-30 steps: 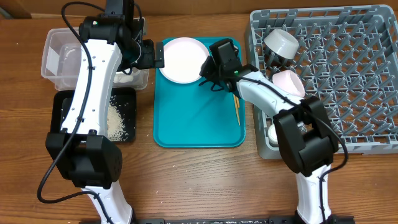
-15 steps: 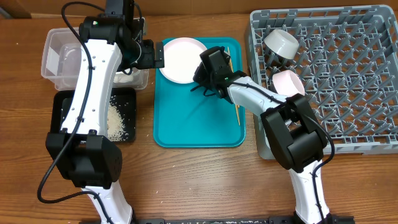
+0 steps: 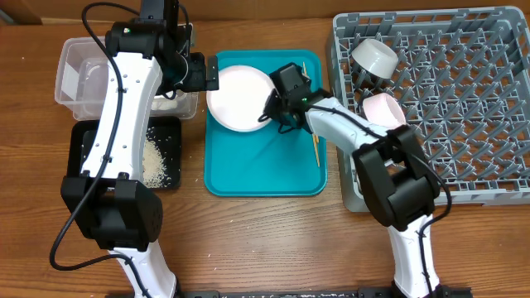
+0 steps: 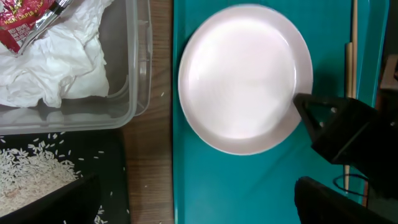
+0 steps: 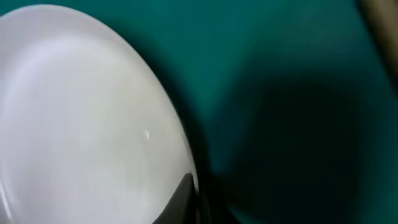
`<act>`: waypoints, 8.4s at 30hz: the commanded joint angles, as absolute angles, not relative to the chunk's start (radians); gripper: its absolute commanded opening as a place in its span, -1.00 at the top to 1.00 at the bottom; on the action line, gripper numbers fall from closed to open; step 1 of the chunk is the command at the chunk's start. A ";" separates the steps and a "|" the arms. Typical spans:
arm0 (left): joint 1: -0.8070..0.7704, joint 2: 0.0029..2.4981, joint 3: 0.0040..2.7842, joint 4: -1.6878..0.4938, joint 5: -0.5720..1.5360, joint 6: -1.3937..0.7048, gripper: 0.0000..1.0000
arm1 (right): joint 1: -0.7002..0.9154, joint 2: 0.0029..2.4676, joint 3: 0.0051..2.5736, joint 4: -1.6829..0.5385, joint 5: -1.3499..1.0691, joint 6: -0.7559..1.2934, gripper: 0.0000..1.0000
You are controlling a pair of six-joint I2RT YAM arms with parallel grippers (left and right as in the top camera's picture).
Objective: Sort waste into correct bins and load items into the dishwasher
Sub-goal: 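Move the right gripper to the pink plate and grasp its edge, then lift the pink plate and stand it upright in the dish rack, then reach the right gripper to the wooden chopsticks and grasp them, then carry the chopsticks right and lay them flat in the dish rack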
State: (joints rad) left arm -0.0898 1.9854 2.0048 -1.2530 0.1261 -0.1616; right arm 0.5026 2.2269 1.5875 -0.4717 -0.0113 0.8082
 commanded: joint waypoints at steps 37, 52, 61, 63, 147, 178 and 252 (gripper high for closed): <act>-0.092 1.952 2.028 -1.252 0.123 -0.165 -0.99 | 0.052 1.720 1.523 -0.524 1.021 -0.207 0.92; -0.092 1.952 2.028 -1.252 0.123 -0.165 -1.00 | 0.006 1.843 1.485 -0.350 0.945 -0.315 0.92; -0.092 1.952 2.028 -1.252 0.123 -0.165 -1.00 | 0.011 1.843 1.478 -0.406 0.812 -0.306 0.63; -0.092 1.952 2.028 -1.252 0.123 -0.165 -0.99 | 0.011 1.842 1.478 -0.410 0.810 -0.249 0.24; -0.092 1.952 2.028 -1.252 0.123 -0.165 -1.00 | 0.403 2.180 1.661 -0.782 0.088 -0.060 -0.34; -0.092 1.952 2.028 -1.252 0.123 -0.165 -1.00 | 0.406 2.241 1.723 -0.928 0.006 0.057 0.67; -0.094 1.952 2.028 -1.252 0.123 -0.165 -1.00 | -0.174 1.920 1.869 -1.576 0.164 0.899 0.92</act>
State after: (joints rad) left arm -0.0898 1.9854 2.0056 -1.2526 0.1261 -0.1619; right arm -0.1776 1.9240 1.9373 -1.6058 0.1497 0.7872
